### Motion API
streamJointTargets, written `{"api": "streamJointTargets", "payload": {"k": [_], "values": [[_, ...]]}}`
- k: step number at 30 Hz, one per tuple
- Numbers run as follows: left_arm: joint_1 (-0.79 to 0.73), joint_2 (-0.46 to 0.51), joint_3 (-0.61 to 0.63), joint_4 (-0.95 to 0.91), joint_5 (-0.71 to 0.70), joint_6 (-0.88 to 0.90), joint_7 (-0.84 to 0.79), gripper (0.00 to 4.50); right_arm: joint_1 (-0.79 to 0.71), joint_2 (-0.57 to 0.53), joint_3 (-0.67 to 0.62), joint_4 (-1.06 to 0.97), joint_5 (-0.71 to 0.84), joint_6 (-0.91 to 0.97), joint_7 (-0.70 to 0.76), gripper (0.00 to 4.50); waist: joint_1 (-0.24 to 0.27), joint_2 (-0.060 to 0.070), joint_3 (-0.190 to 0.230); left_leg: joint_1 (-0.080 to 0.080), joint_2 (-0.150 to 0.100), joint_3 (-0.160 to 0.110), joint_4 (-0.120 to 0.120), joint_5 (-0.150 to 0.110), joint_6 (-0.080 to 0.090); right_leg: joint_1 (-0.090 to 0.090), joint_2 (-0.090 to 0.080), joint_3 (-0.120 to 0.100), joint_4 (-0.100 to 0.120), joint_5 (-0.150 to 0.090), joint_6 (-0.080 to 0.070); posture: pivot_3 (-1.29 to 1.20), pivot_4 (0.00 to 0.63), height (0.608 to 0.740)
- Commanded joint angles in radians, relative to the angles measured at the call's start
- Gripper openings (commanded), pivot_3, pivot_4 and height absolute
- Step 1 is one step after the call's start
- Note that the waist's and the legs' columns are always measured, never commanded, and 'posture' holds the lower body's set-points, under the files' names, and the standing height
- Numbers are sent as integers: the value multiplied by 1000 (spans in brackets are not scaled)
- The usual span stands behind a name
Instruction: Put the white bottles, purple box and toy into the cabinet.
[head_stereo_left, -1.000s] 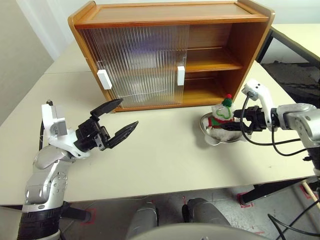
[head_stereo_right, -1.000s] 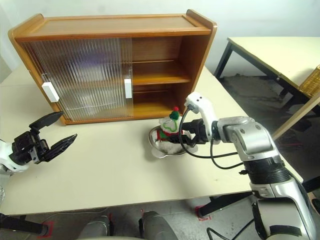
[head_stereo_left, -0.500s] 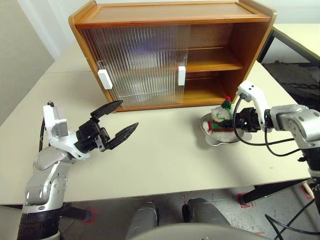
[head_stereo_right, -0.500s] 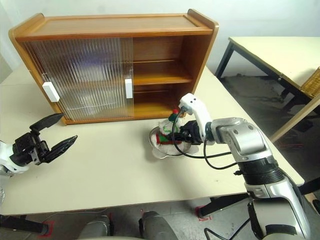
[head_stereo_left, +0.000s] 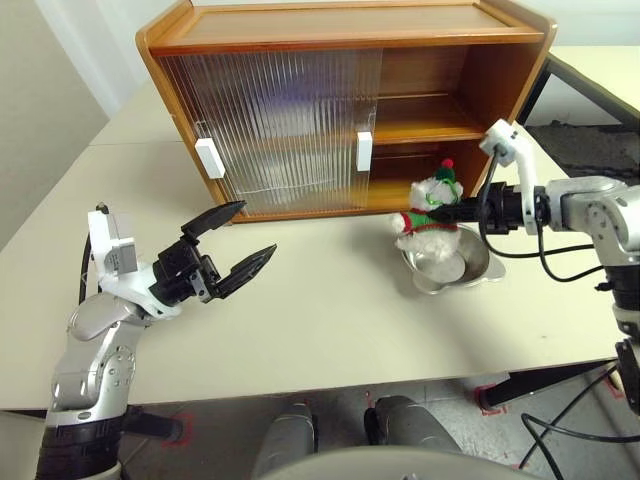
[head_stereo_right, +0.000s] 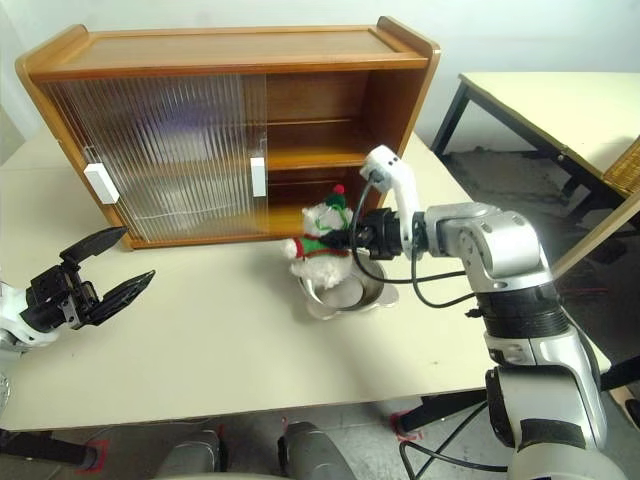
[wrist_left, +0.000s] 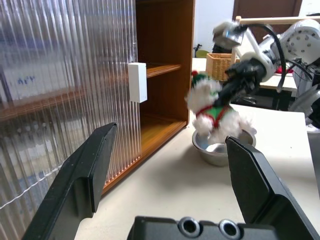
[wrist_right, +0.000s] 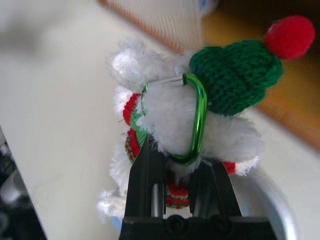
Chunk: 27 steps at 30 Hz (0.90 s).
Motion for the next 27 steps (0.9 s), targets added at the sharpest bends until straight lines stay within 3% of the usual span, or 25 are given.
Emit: {"api": "streamJointTargets", "payload": {"k": [1,13,21,27], "values": [[-10,-7,3,-6,-16,14,16,4500,-50,24,-36,78,-4,-81,-3,305,1,0,0,0,0,0,0,0,0,0,0,0,0,0,0,-114,21,740],[-16,-4,-7,6,5,5,16,4500,-208,178,-97,411,-126,-483,-162,304,2,2,-2,1,2,-1,1,0,0,-1,0,-1,1,8,3,-100,4,740],[-18,-6,-10,9,13,2,18,4500,-316,222,-159,582,-137,-605,-225,303,3,3,-2,1,4,0,3,0,0,-1,0,-3,1,12,-1,-95,0,740],[-23,-6,-12,13,14,4,19,4500,-360,225,-136,693,-219,-760,-277,295,3,3,-2,1,5,1,4,1,2,-1,0,-3,0,16,-7,-94,0,740]]}}
